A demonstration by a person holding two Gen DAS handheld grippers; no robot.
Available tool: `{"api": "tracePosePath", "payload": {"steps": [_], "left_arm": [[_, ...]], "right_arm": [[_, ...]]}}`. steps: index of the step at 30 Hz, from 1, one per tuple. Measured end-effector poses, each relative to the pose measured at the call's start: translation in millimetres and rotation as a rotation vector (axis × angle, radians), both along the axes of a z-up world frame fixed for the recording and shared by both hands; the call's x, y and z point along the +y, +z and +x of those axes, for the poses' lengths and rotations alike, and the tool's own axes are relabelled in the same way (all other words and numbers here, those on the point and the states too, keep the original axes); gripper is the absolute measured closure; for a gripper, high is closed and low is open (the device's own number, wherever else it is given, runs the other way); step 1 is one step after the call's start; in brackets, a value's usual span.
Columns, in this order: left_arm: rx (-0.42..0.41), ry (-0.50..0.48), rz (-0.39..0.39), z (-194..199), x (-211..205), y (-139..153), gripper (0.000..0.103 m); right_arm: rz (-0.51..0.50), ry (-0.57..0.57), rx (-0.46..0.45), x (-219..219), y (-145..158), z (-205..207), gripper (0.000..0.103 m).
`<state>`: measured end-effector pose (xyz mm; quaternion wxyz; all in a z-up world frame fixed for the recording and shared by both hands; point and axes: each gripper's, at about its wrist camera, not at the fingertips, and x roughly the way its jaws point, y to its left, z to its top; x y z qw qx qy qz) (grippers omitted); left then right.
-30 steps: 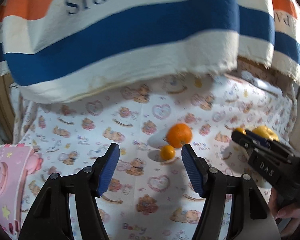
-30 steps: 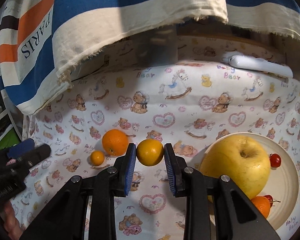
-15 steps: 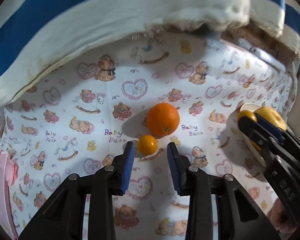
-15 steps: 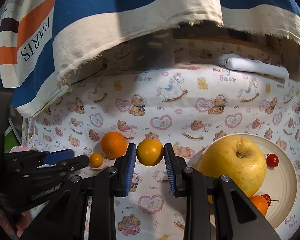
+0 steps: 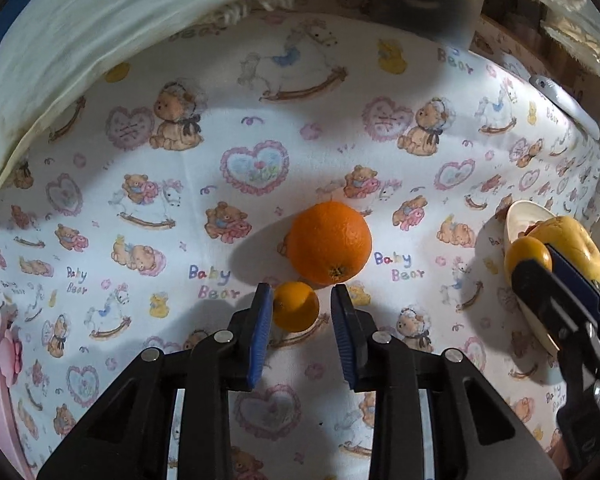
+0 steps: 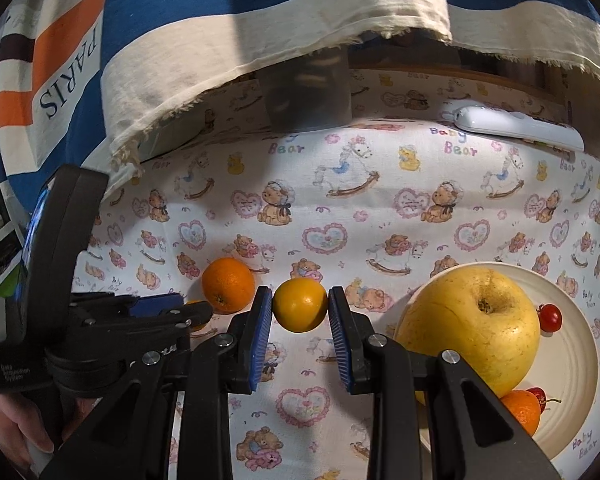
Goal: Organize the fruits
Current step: 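Grasp the small orange with the left tool while the right tool holds its fruit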
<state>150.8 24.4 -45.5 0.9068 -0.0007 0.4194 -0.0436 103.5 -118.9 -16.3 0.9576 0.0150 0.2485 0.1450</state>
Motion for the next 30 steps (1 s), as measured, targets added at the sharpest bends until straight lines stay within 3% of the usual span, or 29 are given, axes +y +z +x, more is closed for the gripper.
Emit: {"api": "tracePosePath", "payload": {"steps": [3, 7, 12, 15, 19, 26, 30], "left_arm": [[0.021, 0.025, 0.038, 8.7, -3.5, -1.4, 0.074], [0.065, 0.026, 0.022, 17.2, -2.8, -13.4, 0.074], [0.025, 0.017, 0.027, 5.6, -3.0, -9.0, 0.076], [-0.053, 0.002, 0.064, -14.0, -7.2, 1.3, 0.076], [-0.227, -0.001, 0.077, -49.7, -8.5, 19.4, 0.076], [-0.486, -0.001, 0.016, -86.0, 4.3, 37.1, 0.076], [-0.550, 0.050, -0.050, -86.7, 18.6, 42.1, 0.076]], "right_arm": [[-0.010, 0.007, -0.007, 2.6, 0.8, -1.1, 0.073], [-0.021, 0.013, -0.008, 5.3, 1.3, -1.2, 0.073], [-0.036, 0.028, 0.000, 8.8, 1.0, 0.9, 0.073], [-0.043, 0.029, -0.001, 10.0, 1.4, 0.9, 0.073], [-0.047, 0.024, -0.005, 10.4, 1.9, 0.4, 0.073], [-0.055, 0.018, -0.020, 11.2, 2.3, -1.9, 0.073], [-0.061, 0.011, -0.027, 11.3, 2.4, -3.2, 0.073]]}}
